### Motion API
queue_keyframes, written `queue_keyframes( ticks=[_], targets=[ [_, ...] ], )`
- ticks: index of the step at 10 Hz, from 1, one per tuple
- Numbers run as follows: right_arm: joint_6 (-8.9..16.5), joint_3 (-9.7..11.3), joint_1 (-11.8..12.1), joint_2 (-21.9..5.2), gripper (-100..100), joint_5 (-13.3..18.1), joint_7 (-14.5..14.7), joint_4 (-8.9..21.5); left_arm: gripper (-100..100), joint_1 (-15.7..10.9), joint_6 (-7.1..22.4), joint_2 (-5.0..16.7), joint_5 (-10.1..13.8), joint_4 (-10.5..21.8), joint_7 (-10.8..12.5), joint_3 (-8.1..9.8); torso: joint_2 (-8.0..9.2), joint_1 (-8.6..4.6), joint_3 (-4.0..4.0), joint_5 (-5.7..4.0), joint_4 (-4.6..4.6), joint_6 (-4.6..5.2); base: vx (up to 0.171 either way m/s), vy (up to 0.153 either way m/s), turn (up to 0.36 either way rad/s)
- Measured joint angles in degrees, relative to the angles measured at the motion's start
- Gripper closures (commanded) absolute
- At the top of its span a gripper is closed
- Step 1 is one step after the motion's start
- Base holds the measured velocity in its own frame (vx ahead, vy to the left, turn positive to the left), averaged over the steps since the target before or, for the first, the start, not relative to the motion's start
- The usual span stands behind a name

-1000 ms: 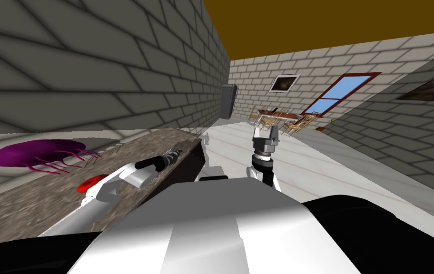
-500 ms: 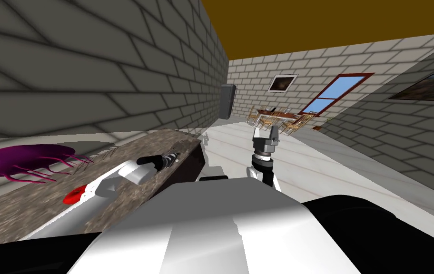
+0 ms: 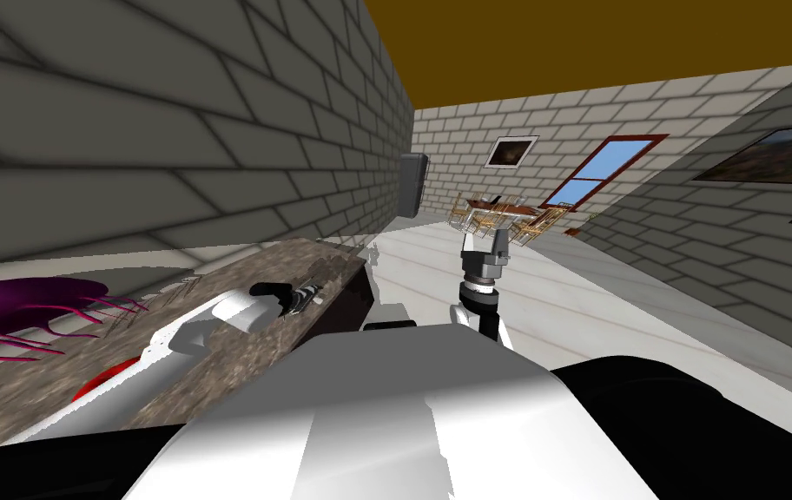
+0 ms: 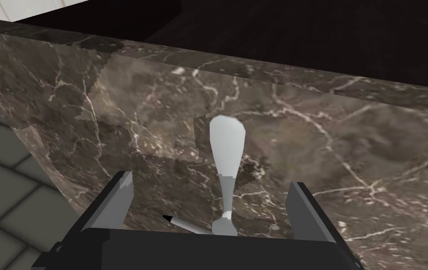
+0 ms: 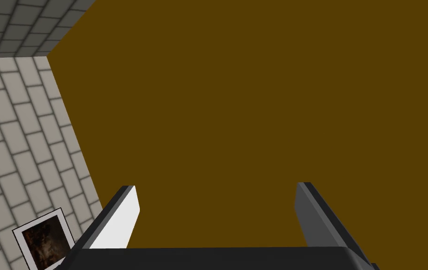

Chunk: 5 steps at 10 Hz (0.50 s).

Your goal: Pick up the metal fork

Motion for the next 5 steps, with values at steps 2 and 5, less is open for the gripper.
queue_keyframes(
  ticks=[2, 5],
  targets=[
    [0.00, 0.00, 0.00, 0.00, 0, 0.00, 0.00, 0.00, -100, -0.74, 3.12, 0.91, 2.08, 1.71, -1.13, -0.01, -0.01, 0.04, 0.00, 0.00, 0.00, 0.01, 0.059, 0.034, -0.049],
    [0.00, 0.00, 0.00, 0.00, 0, 0.00, 0.00, 0.00, -100, -1.62, 7.06, 1.76, 4.53, 3.93, -2.68, -0.05, -0.06, 0.00, -0.03, 0.00, -0.01, 0.01, 0.077, 0.027, -0.057]
  ],
)
